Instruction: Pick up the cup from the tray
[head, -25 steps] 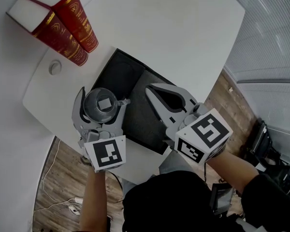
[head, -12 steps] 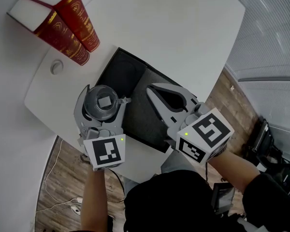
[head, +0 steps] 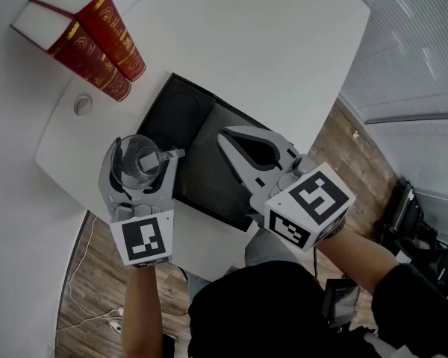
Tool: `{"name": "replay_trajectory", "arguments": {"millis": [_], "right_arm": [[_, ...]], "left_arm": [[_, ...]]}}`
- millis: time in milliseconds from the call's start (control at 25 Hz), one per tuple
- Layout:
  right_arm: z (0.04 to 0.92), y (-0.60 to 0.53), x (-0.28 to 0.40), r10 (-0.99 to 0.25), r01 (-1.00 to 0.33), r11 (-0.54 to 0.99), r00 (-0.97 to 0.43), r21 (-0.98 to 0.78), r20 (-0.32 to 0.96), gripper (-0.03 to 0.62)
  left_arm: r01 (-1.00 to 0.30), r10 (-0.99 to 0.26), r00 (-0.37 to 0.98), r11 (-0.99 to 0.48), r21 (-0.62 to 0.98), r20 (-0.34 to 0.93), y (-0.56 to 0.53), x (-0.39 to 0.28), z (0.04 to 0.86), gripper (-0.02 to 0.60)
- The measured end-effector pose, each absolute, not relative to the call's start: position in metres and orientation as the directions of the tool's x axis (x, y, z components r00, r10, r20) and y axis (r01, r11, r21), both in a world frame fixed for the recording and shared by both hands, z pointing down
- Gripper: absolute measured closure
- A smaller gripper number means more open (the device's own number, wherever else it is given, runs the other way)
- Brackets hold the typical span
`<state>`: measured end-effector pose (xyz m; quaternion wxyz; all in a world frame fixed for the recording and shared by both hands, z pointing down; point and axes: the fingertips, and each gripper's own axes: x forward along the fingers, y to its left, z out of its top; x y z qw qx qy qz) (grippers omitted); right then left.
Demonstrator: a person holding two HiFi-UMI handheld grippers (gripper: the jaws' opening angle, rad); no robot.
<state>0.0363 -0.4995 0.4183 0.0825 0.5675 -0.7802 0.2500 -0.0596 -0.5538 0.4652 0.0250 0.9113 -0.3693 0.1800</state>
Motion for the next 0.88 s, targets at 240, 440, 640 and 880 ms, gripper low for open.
{"name": "replay_trajectory", "arguments": {"millis": [240, 440, 640, 880], "right_arm": [[0.408, -0.499, 0.036, -0.851, -0.922, 0.261, -0.36, -0.286, 0.382, 0.582], [0.392, -0.495, 0.036, -0.858, -0.917, 0.291, -0.376, -0.273, 0.349, 0.582], [0.374, -0.49, 0.032, -0.855, -0.906, 0.342, -0.41, -0.249, 0.317, 0.582], [0.349, -0.486, 0.027, -0.849, -0.888, 0.409, -0.455, -0.212, 0.268, 0.582]], "left_arm": [[-0.697, -0.688, 0.643, -0.708, -0.116, 0.337, -0.547, -0.064, 0.45, 0.181], [-0.711, -0.707, 0.636, -0.693, -0.12, 0.309, -0.534, -0.061, 0.426, 0.181], [-0.732, -0.731, 0.616, -0.669, -0.131, 0.292, -0.52, -0.061, 0.402, 0.181], [-0.75, -0.758, 0.581, -0.64, -0.166, 0.297, -0.499, -0.068, 0.379, 0.181]]}}
